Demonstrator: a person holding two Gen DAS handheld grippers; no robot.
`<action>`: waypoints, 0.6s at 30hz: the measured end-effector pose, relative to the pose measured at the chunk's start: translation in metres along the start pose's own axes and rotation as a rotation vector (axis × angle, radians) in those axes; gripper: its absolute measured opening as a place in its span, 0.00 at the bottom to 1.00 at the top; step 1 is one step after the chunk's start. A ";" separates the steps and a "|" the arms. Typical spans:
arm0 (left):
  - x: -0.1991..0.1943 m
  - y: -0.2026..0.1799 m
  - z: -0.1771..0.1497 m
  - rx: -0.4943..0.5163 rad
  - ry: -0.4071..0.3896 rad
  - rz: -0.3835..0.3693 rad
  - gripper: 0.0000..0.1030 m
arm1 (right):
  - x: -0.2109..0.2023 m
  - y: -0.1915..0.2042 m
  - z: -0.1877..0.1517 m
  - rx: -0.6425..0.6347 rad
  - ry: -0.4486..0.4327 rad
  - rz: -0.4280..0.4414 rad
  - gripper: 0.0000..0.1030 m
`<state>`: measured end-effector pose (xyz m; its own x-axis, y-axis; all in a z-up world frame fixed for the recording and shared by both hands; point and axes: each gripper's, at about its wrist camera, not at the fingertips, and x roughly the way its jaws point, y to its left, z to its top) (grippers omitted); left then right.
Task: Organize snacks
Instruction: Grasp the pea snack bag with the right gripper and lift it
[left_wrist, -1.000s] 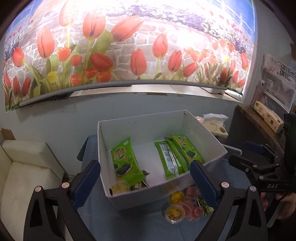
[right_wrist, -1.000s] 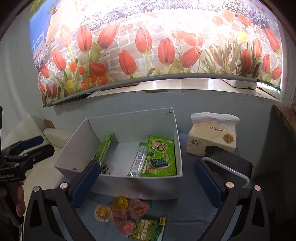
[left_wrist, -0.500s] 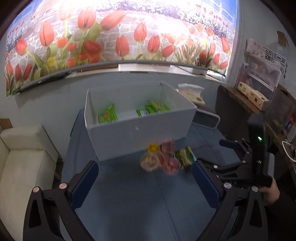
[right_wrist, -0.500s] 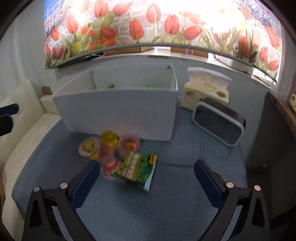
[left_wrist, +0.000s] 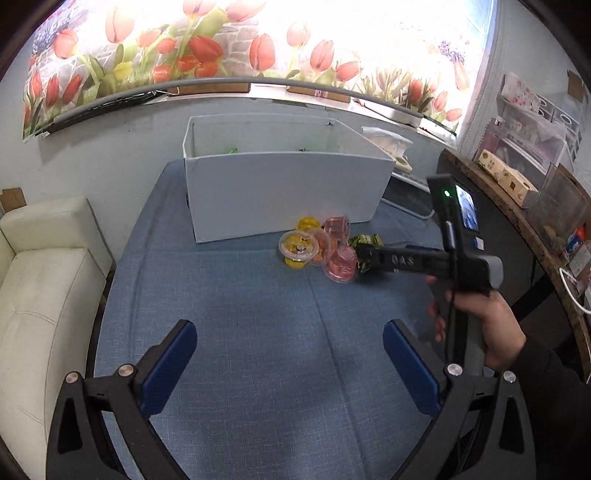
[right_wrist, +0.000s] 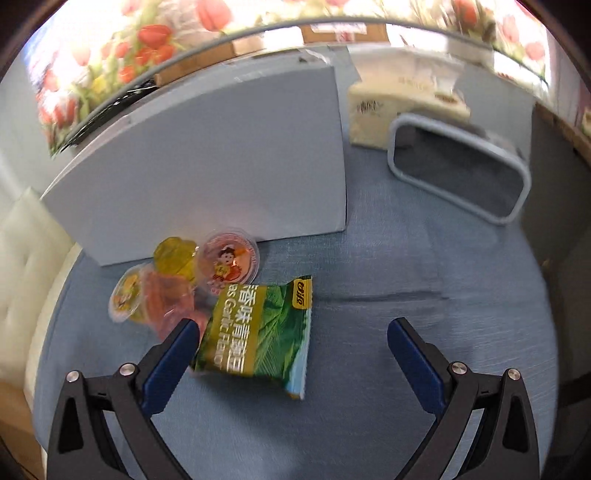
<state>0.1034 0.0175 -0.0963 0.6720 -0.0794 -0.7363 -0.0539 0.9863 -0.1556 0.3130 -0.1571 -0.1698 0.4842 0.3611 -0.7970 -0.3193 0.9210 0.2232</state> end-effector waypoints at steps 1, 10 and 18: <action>0.000 0.001 -0.001 0.001 0.001 0.004 1.00 | 0.003 -0.001 0.001 0.006 0.005 -0.007 1.00; 0.019 0.004 0.002 -0.002 0.014 0.010 1.00 | 0.004 0.015 0.003 -0.097 -0.017 -0.045 0.53; 0.067 0.009 0.021 0.026 0.038 0.035 1.00 | -0.030 0.007 -0.030 -0.107 -0.034 0.025 0.52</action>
<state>0.1637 0.0245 -0.1329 0.6418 -0.0501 -0.7653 -0.0568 0.9920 -0.1126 0.2720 -0.1659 -0.1611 0.5022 0.3901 -0.7718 -0.4161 0.8914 0.1797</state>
